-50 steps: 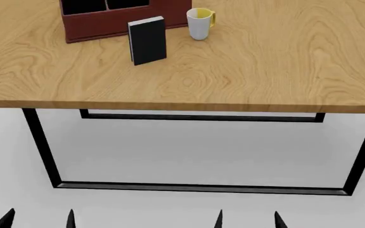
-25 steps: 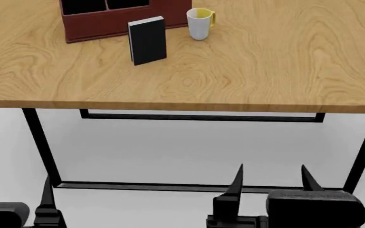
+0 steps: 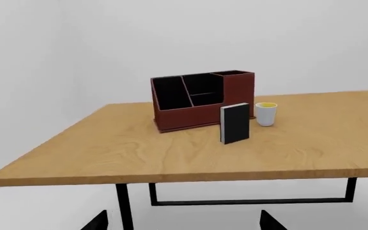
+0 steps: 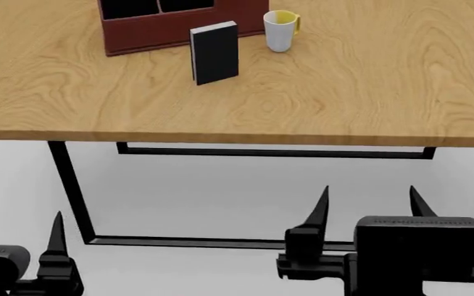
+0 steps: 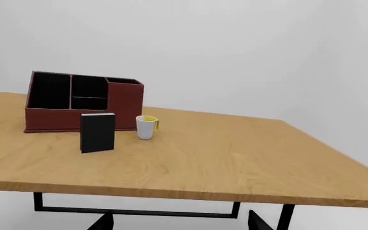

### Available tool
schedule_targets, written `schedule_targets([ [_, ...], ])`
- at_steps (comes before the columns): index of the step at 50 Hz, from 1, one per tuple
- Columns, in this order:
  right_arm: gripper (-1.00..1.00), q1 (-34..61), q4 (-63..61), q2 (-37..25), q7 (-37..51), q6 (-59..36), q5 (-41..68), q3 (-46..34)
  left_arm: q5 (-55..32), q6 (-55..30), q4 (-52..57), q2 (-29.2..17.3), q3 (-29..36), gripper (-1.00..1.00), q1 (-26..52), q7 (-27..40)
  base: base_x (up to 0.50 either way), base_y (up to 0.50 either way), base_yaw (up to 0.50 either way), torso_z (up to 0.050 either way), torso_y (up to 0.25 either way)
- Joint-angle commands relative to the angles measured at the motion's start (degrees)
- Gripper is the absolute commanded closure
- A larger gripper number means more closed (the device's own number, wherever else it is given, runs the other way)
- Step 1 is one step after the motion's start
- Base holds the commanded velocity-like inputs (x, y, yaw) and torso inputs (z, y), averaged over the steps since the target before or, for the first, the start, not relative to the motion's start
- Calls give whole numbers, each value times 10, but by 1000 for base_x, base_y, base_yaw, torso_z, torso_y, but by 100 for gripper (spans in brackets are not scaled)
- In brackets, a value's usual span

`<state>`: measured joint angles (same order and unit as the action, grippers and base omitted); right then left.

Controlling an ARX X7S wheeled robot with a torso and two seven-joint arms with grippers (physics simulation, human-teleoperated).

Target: Pick up the book and place it in the front compartment of the caddy.

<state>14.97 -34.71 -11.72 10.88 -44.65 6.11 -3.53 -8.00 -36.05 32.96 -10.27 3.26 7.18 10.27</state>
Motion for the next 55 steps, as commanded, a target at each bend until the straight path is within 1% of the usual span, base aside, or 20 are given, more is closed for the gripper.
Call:
schedule_targets([
  [1, -100, 9, -6, 7, -7, -17, -6, 11, 0, -9, 5, 4, -5, -100, 3, -16, 0, 500, 0, 0, 0],
  [4, -100, 8, -1, 7, -4, -11, -7, 12, -1, -6, 5, 3, -5, -100, 2, -14, 0, 350, 0, 0, 0],
  [5, -100, 9, 2, 13, -8, -14, 6, 23, -2, -6, 4, 3, -5, -100, 2, -14, 0, 0, 0, 0, 0],
  [9, -100, 12, 10, 13, -2, -15, 2, 21, -3, -6, 3, 2, -3, -100, 3, -12, 0, -3, 0, 0, 0],
  [11, -100, 15, 12, 14, -3, -35, 8, 25, -3, -3, 1, 2, -1, -100, 3, -12, 0, 0, 0, 0, 0],
  [13, -100, 11, 3, 10, -2, -27, 5, 22, -3, 0, -1, 2, 0, -100, 2, -12, 0, 0, 0, 0, 0],
  [55, -100, 18, -2, -3, 9, -30, 11, 4, -16, 2, 6, -11, 5, -100, -1, 4, 500, 0, 0, 0, 1],
])
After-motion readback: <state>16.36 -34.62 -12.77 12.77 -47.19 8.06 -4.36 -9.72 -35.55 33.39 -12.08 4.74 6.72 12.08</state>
